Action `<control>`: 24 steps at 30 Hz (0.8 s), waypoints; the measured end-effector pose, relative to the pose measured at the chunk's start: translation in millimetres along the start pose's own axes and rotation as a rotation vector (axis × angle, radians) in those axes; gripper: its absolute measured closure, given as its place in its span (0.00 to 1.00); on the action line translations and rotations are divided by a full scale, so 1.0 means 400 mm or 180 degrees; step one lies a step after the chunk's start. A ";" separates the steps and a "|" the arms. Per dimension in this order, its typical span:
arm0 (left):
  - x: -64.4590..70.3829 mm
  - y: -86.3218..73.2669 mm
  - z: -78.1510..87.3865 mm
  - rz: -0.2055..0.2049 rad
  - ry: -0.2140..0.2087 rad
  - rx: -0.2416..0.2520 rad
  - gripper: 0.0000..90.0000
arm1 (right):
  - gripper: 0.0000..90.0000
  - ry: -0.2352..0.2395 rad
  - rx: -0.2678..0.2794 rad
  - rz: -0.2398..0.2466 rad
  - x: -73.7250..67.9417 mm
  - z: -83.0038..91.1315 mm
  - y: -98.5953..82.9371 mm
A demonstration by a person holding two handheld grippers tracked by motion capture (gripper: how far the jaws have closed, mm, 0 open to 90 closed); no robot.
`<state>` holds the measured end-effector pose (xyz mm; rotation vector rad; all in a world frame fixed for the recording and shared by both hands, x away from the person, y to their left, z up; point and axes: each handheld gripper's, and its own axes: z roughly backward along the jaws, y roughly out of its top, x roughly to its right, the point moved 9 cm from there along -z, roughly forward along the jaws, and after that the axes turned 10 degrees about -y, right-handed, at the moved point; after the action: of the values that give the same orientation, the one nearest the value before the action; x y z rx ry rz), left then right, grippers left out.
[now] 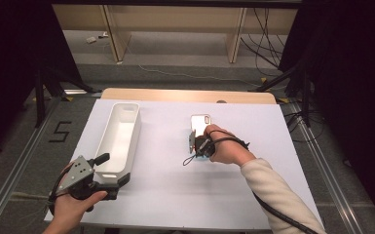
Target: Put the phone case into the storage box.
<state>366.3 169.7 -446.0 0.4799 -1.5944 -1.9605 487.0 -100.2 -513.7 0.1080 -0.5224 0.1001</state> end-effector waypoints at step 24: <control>-0.008 0.100 -0.172 0.0023 -0.0084 -0.0178 0.07 | 0.99 -0.0307 0.0060 -0.0032 -0.035 0.097 0.013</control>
<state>417.7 113.6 -423.0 0.4270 -1.5506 -2.0081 455.2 -101.1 -487.2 0.1343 -0.6172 0.0903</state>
